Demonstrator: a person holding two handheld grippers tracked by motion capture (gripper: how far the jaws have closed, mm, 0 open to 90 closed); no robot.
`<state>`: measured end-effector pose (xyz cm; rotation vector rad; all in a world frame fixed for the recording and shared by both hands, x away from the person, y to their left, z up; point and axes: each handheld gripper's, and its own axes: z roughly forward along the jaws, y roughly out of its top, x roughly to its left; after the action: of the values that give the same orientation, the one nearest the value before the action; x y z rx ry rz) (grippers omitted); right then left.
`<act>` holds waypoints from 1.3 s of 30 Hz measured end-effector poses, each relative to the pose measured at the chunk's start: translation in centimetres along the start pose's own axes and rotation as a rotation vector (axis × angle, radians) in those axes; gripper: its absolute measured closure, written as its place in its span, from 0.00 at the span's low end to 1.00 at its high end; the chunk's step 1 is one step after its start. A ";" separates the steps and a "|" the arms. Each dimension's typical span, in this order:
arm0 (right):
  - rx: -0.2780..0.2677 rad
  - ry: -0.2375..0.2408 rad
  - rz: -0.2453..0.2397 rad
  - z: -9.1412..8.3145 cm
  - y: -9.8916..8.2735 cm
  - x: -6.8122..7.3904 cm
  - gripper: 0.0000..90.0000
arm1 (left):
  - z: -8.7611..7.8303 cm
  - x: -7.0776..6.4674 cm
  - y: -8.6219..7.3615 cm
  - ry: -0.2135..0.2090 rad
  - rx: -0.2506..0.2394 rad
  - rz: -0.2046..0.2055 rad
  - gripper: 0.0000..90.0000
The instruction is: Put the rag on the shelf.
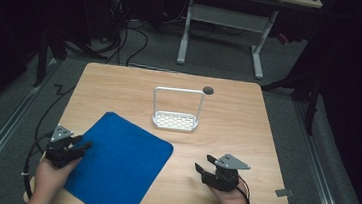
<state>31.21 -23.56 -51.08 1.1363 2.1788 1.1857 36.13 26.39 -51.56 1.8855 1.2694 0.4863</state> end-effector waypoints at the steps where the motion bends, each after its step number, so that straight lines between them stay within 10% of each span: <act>1: 0.003 -0.003 -0.002 0.0 -0.1 0.0 0.48 | 0.0 0.0 0.0 -0.005 -0.001 -0.009 0.59; 22: 0.019 0.077 -0.009 0.9 0.1 0.4 0.52 | -0.3 -1.7 -0.1 -0.051 0.011 0.057 0.71; 28: 0.013 0.125 -0.047 2.6 1.1 2.5 0.69 | -0.9 -1.1 -1.0 -0.036 0.067 0.036 0.91; 32: 0.042 0.154 -0.127 4.2 2.5 5.4 1.00 | -1.2 -1.3 -1.6 0.001 0.121 0.084 1.00; 39: 0.101 0.234 -0.213 5.9 3.1 8.1 1.00 | -1.4 -1.4 -2.4 0.007 0.142 0.081 1.00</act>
<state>31.87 -13.10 -51.55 0.8114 2.4883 1.1752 33.17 26.13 -52.47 2.0618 1.2645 0.4553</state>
